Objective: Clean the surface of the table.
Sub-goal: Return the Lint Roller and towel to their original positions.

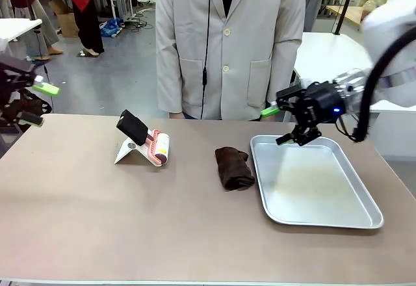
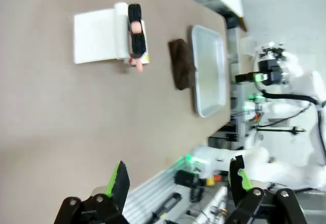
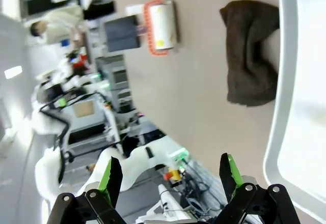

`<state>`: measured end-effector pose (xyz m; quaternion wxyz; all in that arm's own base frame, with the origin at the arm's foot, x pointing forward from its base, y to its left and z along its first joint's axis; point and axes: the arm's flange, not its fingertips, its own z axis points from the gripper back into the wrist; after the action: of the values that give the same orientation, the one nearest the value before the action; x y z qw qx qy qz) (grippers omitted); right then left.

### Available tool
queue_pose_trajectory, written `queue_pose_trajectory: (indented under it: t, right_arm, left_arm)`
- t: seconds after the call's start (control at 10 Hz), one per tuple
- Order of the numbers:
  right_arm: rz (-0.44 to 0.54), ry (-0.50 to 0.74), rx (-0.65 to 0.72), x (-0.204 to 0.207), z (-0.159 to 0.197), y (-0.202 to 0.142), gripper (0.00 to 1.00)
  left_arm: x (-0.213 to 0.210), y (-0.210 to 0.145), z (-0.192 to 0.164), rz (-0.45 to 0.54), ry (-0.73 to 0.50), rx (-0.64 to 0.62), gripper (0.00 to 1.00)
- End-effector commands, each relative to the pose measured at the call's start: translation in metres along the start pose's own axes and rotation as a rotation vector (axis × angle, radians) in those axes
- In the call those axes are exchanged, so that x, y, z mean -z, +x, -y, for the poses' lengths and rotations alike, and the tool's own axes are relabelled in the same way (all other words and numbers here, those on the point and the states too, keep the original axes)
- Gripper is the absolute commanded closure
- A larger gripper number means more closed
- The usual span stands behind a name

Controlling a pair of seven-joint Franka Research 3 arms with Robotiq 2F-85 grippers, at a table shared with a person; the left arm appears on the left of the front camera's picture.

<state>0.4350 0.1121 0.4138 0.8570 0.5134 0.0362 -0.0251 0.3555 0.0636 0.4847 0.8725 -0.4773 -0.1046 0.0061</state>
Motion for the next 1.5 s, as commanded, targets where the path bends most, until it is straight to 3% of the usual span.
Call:
queue_pose_trajectory:
  t: [0.0, 0.2, 0.5, 0.9, 1.4]
  right_arm:
    - [-0.016, 0.176, -0.057, -0.033, 0.024, -0.028, 0.00]
    - [0.003, 0.282, -0.068, -0.070, 0.045, -0.049, 0.00]
    - [0.140, 0.363, -0.076, -0.119, 0.084, -0.074, 0.00]
    - [0.303, 0.338, 0.006, -0.142, 0.127, -0.083, 0.00]
    - [0.262, 0.357, 0.012, -0.156, 0.125, -0.079, 0.00]
  left_arm:
    - [-0.017, 0.006, -0.035, -0.009, -0.174, -0.031, 0.00]
    - [-0.032, 0.018, -0.073, 0.008, -0.284, -0.083, 0.00]
    - [-0.045, 0.033, -0.117, 0.067, -0.376, -0.140, 0.00]
    - [-0.042, 0.048, -0.130, 0.053, -0.406, -0.154, 0.00]
    - [-0.040, 0.043, -0.133, 0.050, -0.388, -0.165, 0.00]
